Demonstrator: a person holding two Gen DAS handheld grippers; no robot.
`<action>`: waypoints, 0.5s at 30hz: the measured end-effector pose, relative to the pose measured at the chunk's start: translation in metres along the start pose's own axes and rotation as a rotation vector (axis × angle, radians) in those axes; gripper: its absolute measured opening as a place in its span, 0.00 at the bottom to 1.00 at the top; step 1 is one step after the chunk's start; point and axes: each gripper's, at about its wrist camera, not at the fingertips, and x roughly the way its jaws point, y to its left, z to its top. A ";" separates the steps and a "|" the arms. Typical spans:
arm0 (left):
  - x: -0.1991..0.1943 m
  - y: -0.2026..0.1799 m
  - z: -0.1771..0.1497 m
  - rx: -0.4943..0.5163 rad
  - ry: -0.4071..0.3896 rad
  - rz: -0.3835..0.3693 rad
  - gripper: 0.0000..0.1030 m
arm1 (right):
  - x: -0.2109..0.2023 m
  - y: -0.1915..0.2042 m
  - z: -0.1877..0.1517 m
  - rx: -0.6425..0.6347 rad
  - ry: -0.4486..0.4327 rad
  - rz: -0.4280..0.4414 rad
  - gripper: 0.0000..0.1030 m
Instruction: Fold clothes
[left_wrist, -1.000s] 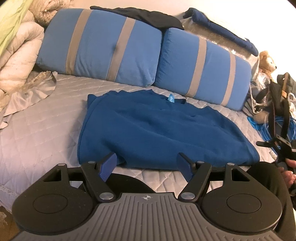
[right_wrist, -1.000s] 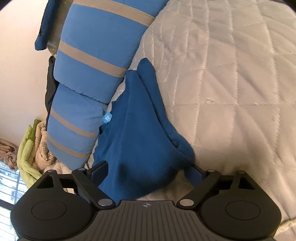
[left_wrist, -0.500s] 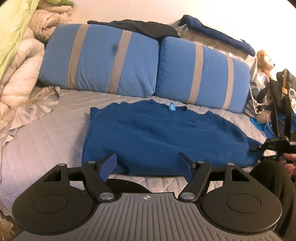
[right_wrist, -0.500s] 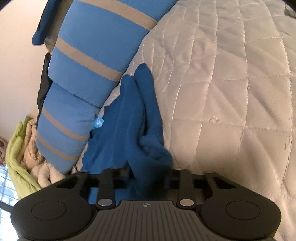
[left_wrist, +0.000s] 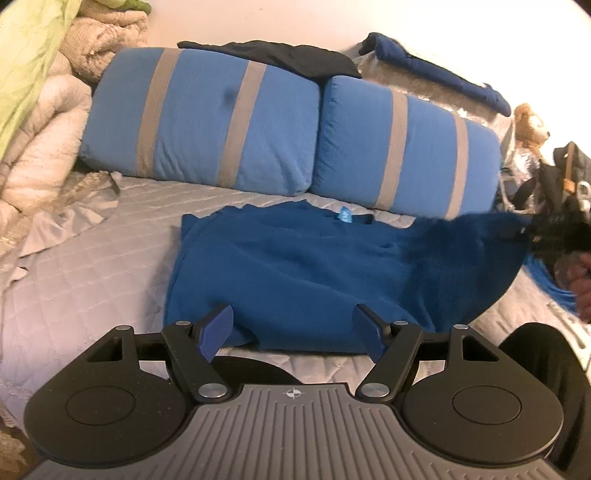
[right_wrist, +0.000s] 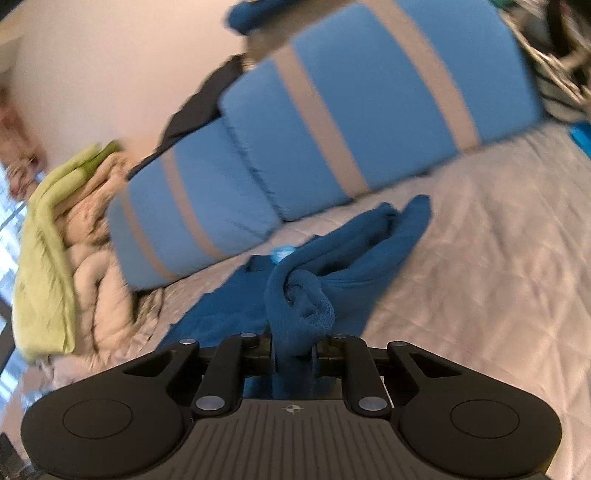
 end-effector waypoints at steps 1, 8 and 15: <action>0.000 -0.002 0.000 0.007 0.000 0.016 0.69 | 0.002 0.008 0.001 -0.014 0.002 0.014 0.17; -0.001 -0.016 0.000 0.088 -0.012 0.089 0.69 | 0.025 0.064 -0.001 -0.112 0.033 0.093 0.17; -0.007 -0.008 0.000 0.059 -0.041 0.035 0.69 | 0.078 0.147 -0.002 -0.220 0.112 0.188 0.16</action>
